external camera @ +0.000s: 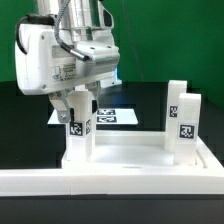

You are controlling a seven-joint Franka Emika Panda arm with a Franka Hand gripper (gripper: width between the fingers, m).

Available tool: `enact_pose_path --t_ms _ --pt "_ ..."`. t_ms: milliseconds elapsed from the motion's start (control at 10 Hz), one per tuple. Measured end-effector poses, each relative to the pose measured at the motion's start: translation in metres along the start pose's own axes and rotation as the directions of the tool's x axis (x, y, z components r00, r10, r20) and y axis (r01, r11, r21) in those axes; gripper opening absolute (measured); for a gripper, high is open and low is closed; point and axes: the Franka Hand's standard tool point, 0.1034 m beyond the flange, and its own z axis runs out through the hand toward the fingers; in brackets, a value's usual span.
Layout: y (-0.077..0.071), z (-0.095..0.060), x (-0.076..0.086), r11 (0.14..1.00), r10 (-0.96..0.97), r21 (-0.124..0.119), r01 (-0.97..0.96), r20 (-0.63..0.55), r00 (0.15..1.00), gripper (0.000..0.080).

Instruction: Assemble desk

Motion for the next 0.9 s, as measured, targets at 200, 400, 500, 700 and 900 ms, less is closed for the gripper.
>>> enact_pose_path --t_ms 200,400,500,700,900 --pt "-0.004 -0.04 -0.025 0.999 -0.021 0.042 0.018 0.056 0.998 0.0645" --pt "-0.008 -0.076 -0.036 0.997 -0.024 0.075 0.017 0.1 0.995 0.0649" --pt "-0.008 -0.078 -0.037 0.997 -0.03 0.073 0.022 0.104 0.994 0.0649" --pt "-0.007 -0.074 -0.036 0.997 -0.032 0.07 0.025 0.099 0.995 0.0649" --pt "-0.007 -0.073 -0.036 0.997 -0.036 0.069 0.029 0.098 0.995 0.0649"
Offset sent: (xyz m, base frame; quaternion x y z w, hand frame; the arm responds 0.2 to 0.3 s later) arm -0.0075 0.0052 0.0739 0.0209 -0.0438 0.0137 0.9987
